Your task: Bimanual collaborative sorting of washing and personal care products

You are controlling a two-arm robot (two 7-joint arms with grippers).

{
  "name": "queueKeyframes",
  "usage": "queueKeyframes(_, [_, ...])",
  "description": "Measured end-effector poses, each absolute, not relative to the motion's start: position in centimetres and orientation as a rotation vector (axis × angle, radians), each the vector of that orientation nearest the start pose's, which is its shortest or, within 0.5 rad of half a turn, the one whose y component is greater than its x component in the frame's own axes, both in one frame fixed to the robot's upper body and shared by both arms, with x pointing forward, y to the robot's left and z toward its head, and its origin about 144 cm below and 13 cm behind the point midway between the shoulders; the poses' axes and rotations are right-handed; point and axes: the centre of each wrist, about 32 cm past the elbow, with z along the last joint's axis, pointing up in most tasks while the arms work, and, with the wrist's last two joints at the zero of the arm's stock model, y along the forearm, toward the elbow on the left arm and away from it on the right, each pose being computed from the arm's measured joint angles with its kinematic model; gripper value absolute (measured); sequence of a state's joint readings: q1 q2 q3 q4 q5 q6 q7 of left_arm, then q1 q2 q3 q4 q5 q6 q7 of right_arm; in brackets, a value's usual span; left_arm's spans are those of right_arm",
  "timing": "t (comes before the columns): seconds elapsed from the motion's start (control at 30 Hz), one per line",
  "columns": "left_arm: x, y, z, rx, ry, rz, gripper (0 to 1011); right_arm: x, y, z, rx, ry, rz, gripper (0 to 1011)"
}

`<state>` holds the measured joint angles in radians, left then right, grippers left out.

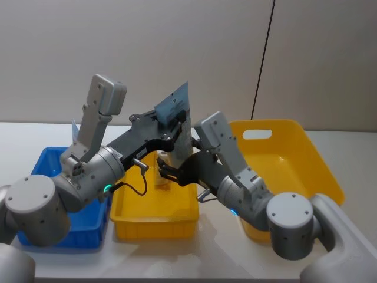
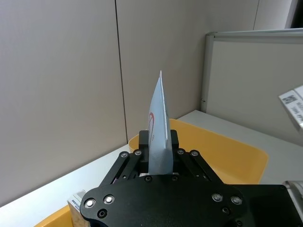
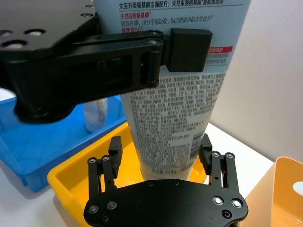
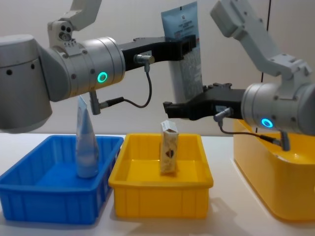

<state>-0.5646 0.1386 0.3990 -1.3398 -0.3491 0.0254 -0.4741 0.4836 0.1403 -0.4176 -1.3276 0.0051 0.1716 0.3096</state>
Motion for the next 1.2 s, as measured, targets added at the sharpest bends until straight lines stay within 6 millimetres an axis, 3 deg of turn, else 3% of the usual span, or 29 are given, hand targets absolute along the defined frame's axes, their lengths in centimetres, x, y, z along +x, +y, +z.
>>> queueKeyframes(0.43, [58.5, 15.6, 127.2, -0.164, -0.157, 0.73, 236, 58.1, -14.6, 122.9, -0.229, -0.2, -0.94, 657])
queueKeyframes(0.6, [58.5, 15.6, 127.2, -0.164, -0.157, 0.73, 371, 58.2, -14.6, 122.9, -0.226, -0.197, -0.936, 638])
queueKeyframes(0.73, [58.5, 15.6, 127.2, -0.164, -0.157, 0.73, 543, 58.2, -14.6, 123.0, -0.221, -0.193, -0.936, 638])
queueKeyframes(0.83, [58.5, 15.6, 127.2, -0.164, -0.157, 0.73, 600, 58.2, -14.6, 123.1, -0.211, -0.19, -0.939, 637])
queueKeyframes(0.97, [58.5, 15.6, 127.2, -0.164, -0.157, 0.73, 762, 58.1, -14.7, 123.3, -0.197, -0.184, -0.954, 638])
queueKeyframes(1.2, [58.5, 15.6, 127.2, -0.164, -0.157, 0.73, 940, 57.9, -15.0, 123.6, -0.174, -0.162, -1.01, 637])
